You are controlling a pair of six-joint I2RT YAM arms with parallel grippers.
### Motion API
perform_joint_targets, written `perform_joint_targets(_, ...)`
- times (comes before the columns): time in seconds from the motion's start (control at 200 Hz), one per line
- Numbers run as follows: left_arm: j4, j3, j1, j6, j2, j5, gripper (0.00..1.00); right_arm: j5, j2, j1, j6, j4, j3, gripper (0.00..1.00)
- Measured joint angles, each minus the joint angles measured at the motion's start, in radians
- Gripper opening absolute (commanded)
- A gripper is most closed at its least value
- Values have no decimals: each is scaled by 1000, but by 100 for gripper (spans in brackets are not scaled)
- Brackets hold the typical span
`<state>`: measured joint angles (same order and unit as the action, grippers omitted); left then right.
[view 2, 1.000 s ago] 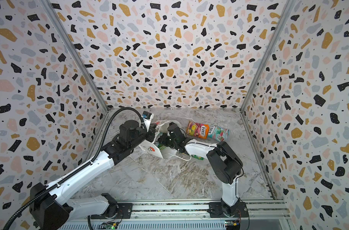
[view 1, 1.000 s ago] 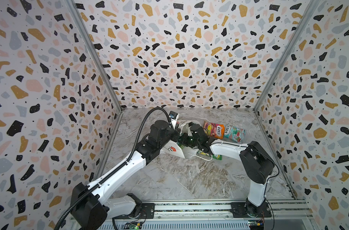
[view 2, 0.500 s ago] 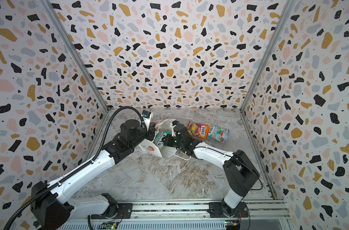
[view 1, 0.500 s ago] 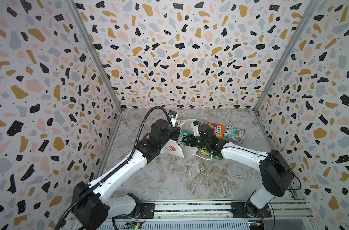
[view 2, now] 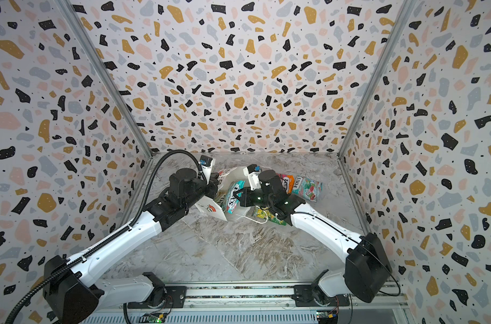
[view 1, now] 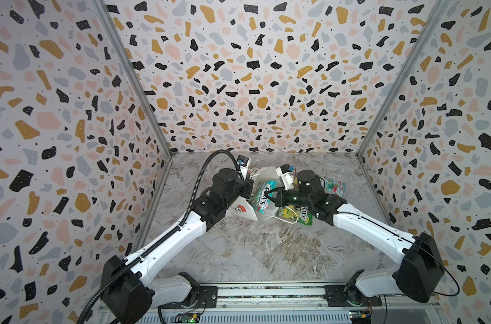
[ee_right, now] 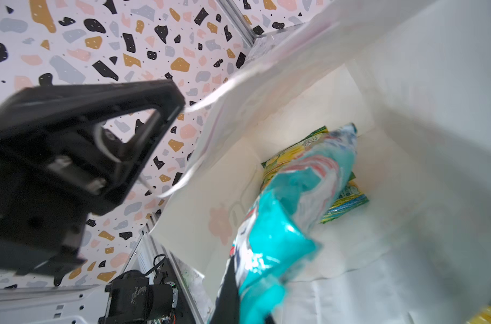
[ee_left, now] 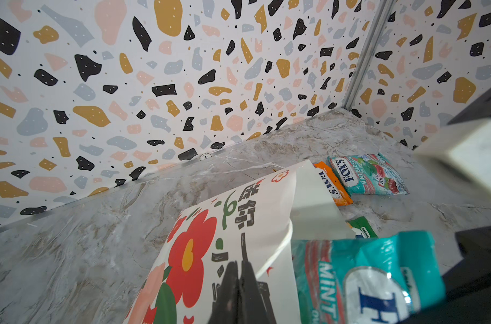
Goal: Take the snacks out of the paper bag
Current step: 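Carry the teal packet out of the bag toward the other packets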
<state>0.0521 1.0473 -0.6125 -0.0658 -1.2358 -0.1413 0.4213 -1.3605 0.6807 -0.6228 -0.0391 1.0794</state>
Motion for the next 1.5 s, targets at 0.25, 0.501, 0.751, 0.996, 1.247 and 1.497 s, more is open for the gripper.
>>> perform_joint_targets(0.25, 0, 0, 0, 0, -1, 0, 0, 87, 135, -123, 100, -119, 6, 0)
perform_joint_targets(0.501, 1, 0, 0, 0, -9, 0, 0, 102, 266, -240, 218, -257, 67, 0)
perform_joint_targets(0.751, 1, 0, 0, 0, -10, 0, 0, 23, 322, -415, 324, -457, 150, 0)
perform_joint_targets(0.996, 1, 0, 0, 0, -10, 1, 0, -79, 320, -555, 379, -608, 142, 0)
perform_joint_targets(1.247, 1, 0, 0, 0, -10, 1, 0, -147, 284, -599, 403, -664, 47, 0)
perform_joint_targets(1.497, 1, 1, 0, 0, -10, 1, 0, -94, 209, -625, 409, -659, -60, 0)
